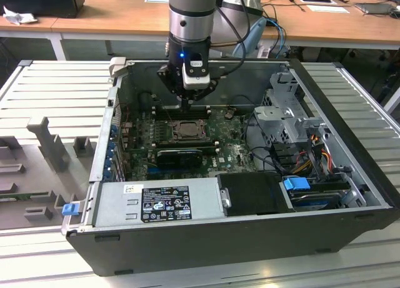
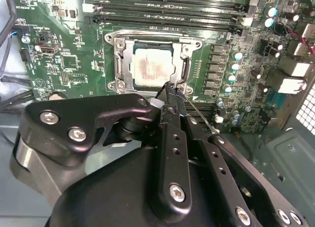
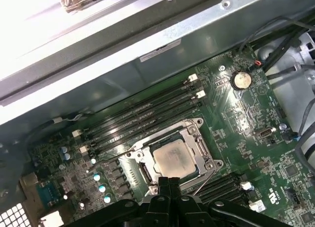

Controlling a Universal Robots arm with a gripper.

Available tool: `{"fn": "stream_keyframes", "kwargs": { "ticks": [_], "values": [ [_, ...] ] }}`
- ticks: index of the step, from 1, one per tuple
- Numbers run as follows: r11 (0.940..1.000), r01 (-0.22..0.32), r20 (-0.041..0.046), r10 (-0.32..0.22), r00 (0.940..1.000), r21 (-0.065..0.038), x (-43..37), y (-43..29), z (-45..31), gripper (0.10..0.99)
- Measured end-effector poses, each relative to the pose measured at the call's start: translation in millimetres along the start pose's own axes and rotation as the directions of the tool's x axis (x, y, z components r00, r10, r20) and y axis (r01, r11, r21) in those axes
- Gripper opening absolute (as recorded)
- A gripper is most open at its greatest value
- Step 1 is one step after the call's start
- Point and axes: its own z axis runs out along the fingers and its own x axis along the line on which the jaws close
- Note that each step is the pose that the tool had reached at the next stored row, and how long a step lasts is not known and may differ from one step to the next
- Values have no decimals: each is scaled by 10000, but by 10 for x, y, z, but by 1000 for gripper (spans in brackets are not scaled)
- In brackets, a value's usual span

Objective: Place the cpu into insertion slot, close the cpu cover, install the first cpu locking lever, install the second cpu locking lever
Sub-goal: 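Install the first cpu locking lever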

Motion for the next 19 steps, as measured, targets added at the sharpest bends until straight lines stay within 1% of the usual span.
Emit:
{"fn": "stream_keyframes", "kwargs": {
  "ticks": [1, 3, 5, 6, 7, 9, 11, 12, 13, 19],
  "values": [
    [9998, 221, -6, -221, 9998, 7, 0, -1, -1, 106],
    [9961, 887, -24, -887, 9961, 23, 1, -1, 1, 106],
    [9855, 1697, -49, -1697, 9855, 40, 1, -1, 2, 106],
    [9783, 2073, -61, -2073, 9783, 47, 1, -1, 2, 106],
    [9690, 2470, -73, -2469, 9690, 54, 1, -1, 3, 106],
    [9553, 2955, -91, -2955, 9553, 64, 1, -1, 2, 106],
    [9483, 3174, -98, -3173, 9483, 67, 1, -1, 2, 106],
    [9463, 3232, -101, -3231, 9463, 69, 1, -1, 2, 106],
    [9459, 3245, -101, -3244, 9459, 69, 5, -3, 2, 106],
    [9455, 3257, -101, -3256, 9455, 69, 27, -13, 3, 106]
  ]
}}
